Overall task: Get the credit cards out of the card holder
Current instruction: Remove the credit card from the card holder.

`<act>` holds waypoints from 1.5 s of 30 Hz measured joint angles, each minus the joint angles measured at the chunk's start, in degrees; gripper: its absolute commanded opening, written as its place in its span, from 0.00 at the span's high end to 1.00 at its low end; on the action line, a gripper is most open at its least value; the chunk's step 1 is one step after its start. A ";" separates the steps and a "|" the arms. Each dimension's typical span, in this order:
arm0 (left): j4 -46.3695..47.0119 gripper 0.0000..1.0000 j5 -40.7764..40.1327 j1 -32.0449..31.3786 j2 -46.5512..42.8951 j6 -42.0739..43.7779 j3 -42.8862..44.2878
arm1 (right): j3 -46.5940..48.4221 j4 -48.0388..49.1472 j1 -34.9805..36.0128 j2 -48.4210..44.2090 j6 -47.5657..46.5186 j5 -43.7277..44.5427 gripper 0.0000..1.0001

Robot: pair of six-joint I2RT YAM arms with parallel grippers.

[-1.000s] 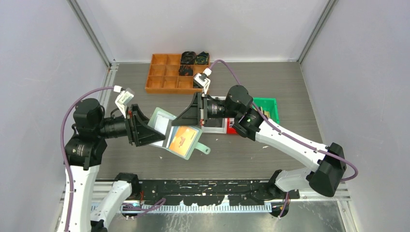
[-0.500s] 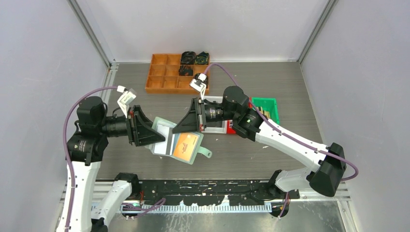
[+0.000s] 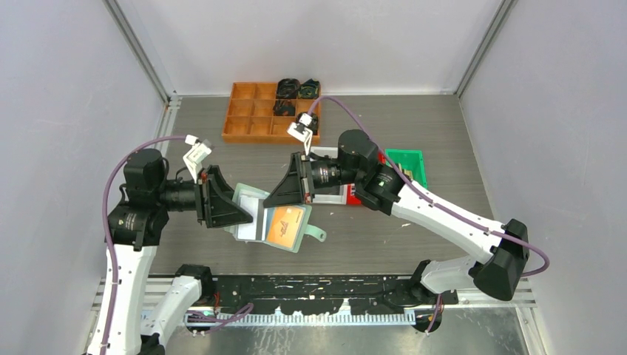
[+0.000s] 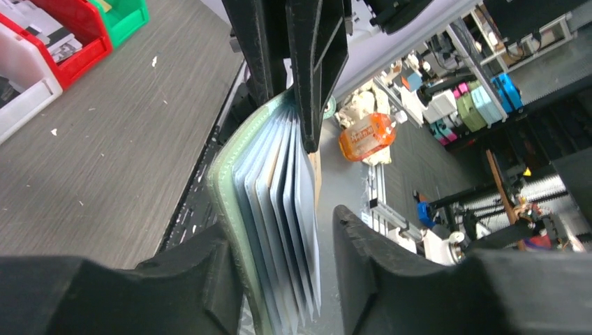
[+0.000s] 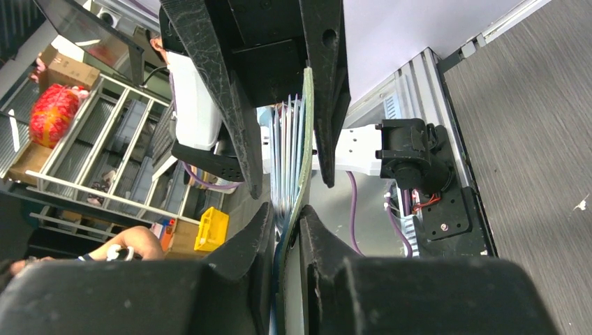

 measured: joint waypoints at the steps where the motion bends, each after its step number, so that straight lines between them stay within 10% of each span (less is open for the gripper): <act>1: -0.02 0.46 0.33 0.00 0.00 0.00 0.00 | 0.37 -0.57 0.04 0.00 -0.37 0.02 0.99; 8: -0.52 0.44 1.77 0.00 -0.02 0.11 -0.90 | 1.92 -2.75 0.22 0.48 -2.10 0.24 0.99; 15: -2.99 0.84 0.72 0.00 0.11 1.92 -1.38 | 2.91 -5.22 0.22 0.74 -3.80 0.11 0.97; 24: -10.32 1.00 -2.91 0.00 2.58 7.67 -1.07 | 4.46 -10.56 0.17 1.53 -6.40 2.54 0.45; 33: -11.80 1.00 -16.68 -0.07 3.93 8.87 0.31 | 7.41 -19.04 -6.45 -4.76 -7.21 14.27 0.49; 45: -11.26 1.00 -20.41 -0.04 5.99 5.53 1.16 | -0.55 -7.34 -2.14 -5.81 2.95 11.78 0.53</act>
